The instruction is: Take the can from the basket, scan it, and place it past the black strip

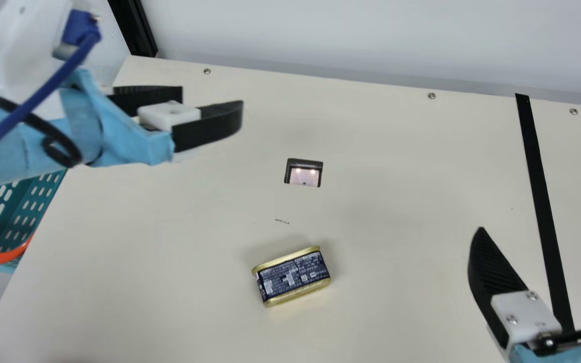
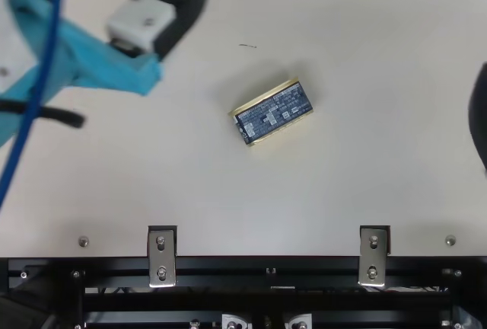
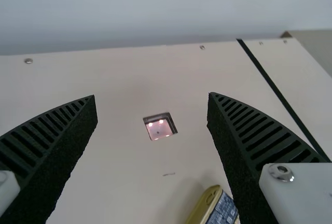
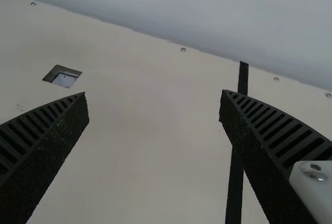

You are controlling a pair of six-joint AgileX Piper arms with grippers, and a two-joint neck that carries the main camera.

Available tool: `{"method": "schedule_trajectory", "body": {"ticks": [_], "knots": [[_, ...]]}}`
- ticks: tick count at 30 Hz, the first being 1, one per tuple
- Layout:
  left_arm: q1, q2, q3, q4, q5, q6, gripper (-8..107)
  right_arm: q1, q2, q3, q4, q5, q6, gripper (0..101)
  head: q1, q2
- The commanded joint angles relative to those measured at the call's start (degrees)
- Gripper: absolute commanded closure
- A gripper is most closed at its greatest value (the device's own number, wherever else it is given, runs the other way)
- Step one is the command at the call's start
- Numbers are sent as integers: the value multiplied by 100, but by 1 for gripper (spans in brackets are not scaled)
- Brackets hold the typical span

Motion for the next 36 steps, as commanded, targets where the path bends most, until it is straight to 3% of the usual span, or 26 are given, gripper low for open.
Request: {"method": "schedule_trajectory", "body": {"ticks": [1, 9, 20, 21, 28, 36], "knots": [[171, -217, 235, 15, -102, 13, 9, 95, 338, -258, 84, 9, -250, 0, -64, 33], [804, -864, 985, 111, -448, 110, 9, 326, 1158, -1068, 675, 224, -1355, 0, -64, 33], [1526, -1750, 2028, 326, -861, 205, 9, 221, 2159, -2140, 1818, 1001, -3346, 0, -64, 33], [1448, -1634, 1861, 297, -837, 204, 9, 185, 2242, -2224, 1922, 1089, -3520, 0, -64, 33], [1521, -1749, 2031, 330, -861, 204, 9, 2, 2827, -2719, 2391, 1704, -4519, 0, -64, 33], [1521, -1749, 2031, 330, -861, 204, 9, 249, 3390, -3079, 2315, 2305, -5094, 0, -64, 33]]}}
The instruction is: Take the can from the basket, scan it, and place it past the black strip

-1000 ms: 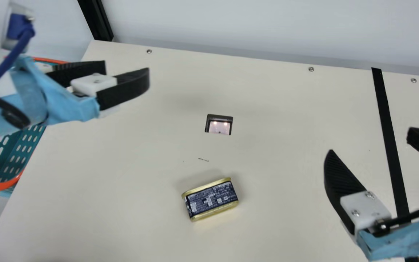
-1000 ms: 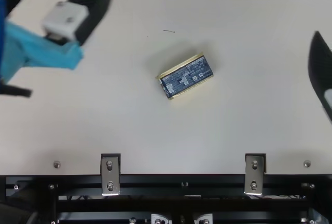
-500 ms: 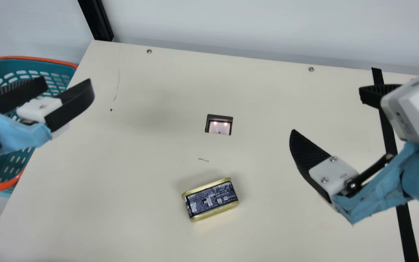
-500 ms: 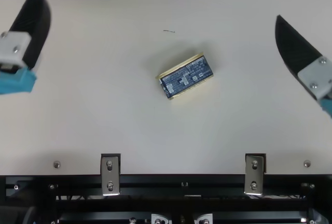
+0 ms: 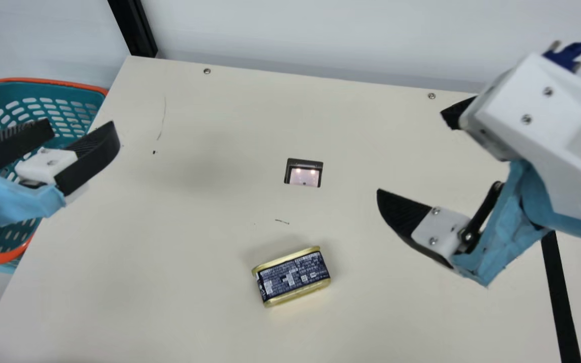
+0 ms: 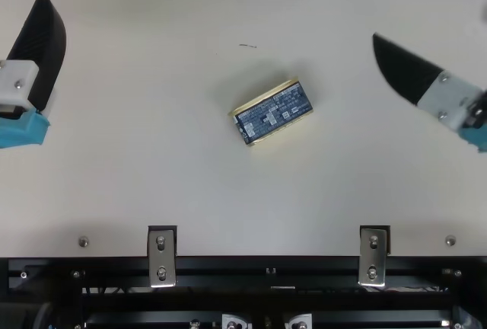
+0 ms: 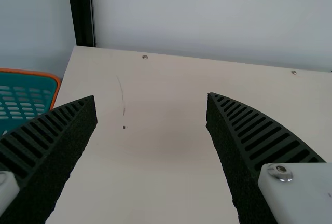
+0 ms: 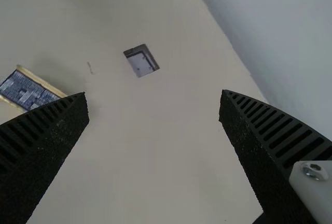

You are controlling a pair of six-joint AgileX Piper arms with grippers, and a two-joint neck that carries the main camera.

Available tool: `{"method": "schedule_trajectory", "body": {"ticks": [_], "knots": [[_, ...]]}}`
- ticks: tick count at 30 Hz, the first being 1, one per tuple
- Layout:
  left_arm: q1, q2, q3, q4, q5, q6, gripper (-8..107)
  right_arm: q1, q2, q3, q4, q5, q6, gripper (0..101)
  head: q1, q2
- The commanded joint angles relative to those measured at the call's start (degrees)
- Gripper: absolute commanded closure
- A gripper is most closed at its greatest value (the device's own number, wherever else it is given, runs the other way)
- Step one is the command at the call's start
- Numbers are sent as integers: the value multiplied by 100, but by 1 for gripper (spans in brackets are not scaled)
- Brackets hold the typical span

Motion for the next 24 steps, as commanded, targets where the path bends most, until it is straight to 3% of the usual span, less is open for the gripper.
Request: {"method": "schedule_trajectory", "body": {"ticks": [1, 24], "knots": [[0, 0, 0, 0, 0, 0, 9, 136, 135, -55, -82, 170, -97, 0, -64, 33], [0, 0, 0, 0, 0, 0, 9, 2440, 1317, -439, -1468, 901, -210, 0, -64, 33]]}}
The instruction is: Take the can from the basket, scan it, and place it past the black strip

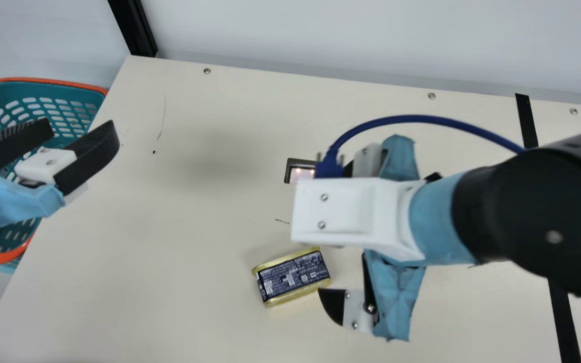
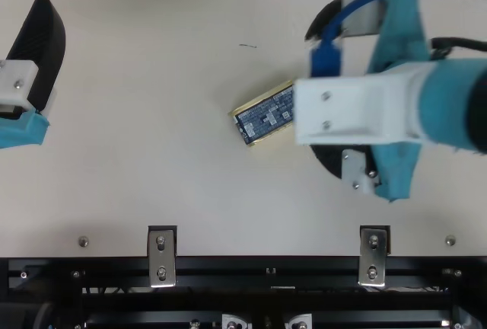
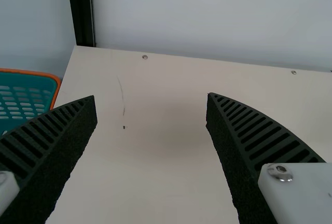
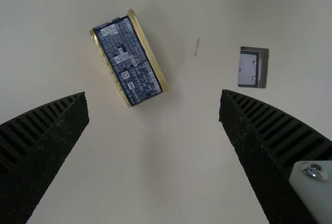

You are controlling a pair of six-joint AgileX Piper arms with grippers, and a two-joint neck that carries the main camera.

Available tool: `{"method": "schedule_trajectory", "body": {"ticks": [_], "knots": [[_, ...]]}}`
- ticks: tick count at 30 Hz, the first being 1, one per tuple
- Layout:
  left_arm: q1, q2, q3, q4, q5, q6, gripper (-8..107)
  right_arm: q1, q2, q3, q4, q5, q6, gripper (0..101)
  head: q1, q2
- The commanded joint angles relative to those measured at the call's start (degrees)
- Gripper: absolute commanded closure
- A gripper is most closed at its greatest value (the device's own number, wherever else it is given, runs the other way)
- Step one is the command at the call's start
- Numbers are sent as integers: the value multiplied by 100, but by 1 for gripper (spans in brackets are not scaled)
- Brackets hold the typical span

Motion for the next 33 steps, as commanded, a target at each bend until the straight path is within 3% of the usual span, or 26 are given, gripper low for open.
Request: {"method": "schedule_trajectory", "body": {"ticks": [1, 16, 33], "knots": [[0, 0, 0, 0, 0, 0, 9, 215, 87, -47, -131, 60, 0, 0, -64, 33], [0, 0, 0, 0, 0, 0, 9, 1060, 680, -453, -662, 373, -192, 0, -64, 33], [0, 0, 0, 0, 0, 0, 9, 1457, 1117, -757, -933, 417, -461, 0, -64, 33]]}}
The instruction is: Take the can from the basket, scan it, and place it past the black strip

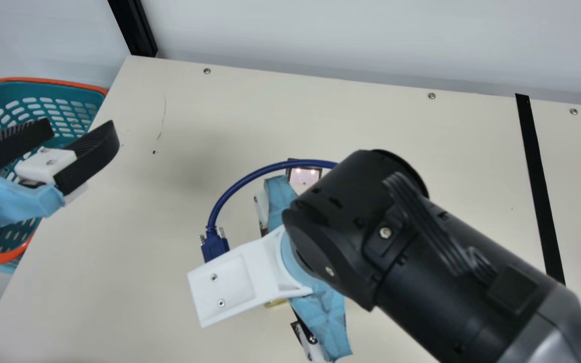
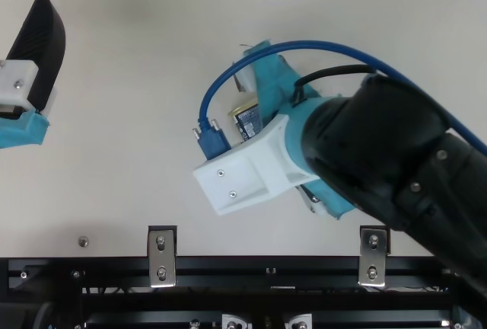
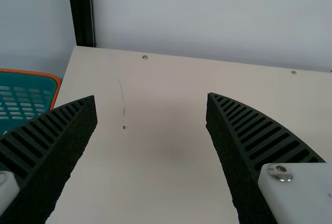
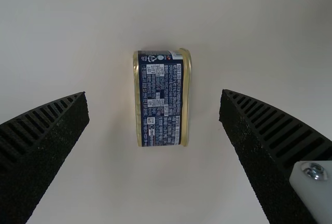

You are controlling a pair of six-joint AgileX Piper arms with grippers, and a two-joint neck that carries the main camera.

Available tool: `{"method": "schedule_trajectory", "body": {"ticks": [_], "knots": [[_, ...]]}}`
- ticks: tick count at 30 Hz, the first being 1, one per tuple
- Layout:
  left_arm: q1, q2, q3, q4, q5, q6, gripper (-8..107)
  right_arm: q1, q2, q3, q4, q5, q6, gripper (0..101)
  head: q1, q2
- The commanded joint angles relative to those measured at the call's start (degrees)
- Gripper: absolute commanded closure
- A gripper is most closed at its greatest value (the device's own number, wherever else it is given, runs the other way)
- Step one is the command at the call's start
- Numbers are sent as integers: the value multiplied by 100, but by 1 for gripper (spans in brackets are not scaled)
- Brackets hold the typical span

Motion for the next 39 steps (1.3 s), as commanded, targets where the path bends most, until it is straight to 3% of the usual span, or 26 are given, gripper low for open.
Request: {"method": "schedule_trajectory", "body": {"ticks": [1, 16, 39], "knots": [[0, 0, 0, 0, 0, 0, 9, 19, 33, -17, -30, 3, -35, 0, -64, 33], [0, 0, 0, 0, 0, 0, 9, -29, 223, -68, -38, -50, -168, 0, -64, 33], [0, 0, 0, 0, 0, 0, 9, -352, 958, -59, 71, -306, -450, 0, -64, 33]]}}
